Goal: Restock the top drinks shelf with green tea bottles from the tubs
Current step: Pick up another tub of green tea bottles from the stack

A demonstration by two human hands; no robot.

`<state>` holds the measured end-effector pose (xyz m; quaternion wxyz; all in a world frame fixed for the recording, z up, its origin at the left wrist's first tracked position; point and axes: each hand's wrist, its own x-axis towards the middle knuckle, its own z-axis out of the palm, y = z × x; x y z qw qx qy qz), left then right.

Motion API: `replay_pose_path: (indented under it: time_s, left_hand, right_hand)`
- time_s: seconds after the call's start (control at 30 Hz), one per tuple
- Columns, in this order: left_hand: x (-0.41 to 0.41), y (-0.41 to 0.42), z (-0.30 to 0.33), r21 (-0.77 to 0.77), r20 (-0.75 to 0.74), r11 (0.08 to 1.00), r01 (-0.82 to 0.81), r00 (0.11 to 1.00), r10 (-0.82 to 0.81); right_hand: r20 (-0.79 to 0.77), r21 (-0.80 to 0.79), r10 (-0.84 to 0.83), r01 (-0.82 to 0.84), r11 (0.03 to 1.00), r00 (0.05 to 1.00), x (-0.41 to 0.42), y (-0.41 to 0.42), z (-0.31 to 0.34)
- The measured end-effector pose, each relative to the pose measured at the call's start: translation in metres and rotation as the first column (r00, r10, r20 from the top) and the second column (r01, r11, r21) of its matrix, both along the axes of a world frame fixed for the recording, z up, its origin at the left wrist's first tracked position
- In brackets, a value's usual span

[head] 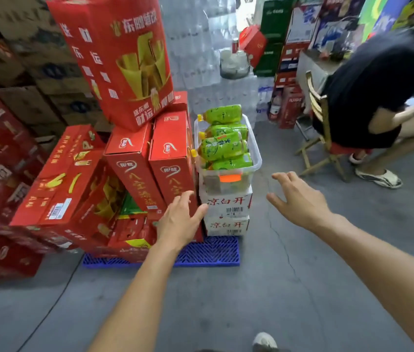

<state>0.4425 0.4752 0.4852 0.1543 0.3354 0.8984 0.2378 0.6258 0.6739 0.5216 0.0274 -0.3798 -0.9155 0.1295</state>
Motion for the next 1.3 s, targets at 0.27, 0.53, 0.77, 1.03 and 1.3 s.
replay_pose_path:
  time_s: [0.27, 0.53, 0.77, 1.03, 1.3]
  left_hand:
    - [-0.017, 0.115, -0.009, -0.066, 0.063, 0.984, -0.163, 0.984, 0.167]
    - [-0.072, 0.206, -0.042, -0.170, 0.212, 0.937, -0.305, 0.917, 0.337]
    - [-0.094, 0.242, -0.066, -0.252, 0.368, 0.855, -0.453, 0.772, 0.517]
    - [-0.113, 0.272, -0.121, -0.312, 0.449, 0.558, -0.769, 0.399, 0.800]
    - [-0.113, 0.349, -0.170, -0.462, 0.651, -0.128, -0.878, -0.433, 0.623]
  right_hand:
    - [0.049, -0.005, 0.250, -0.250, 0.968, 0.967, -0.097, 0.145, 0.006]
    - [0.090, -0.032, 0.418, -0.417, 0.908, 0.904, -0.207, 0.261, -0.006]
    - [0.144, -0.094, 0.500, -0.491, 0.866, 0.854, -0.289, 0.337, -0.023]
    - [0.218, -0.146, 0.608, -0.591, 0.794, 0.763, -0.428, 0.410, -0.065]
    - [0.352, -0.334, 0.631, -0.537, 0.775, 0.692, -0.555, 0.469, -0.124]
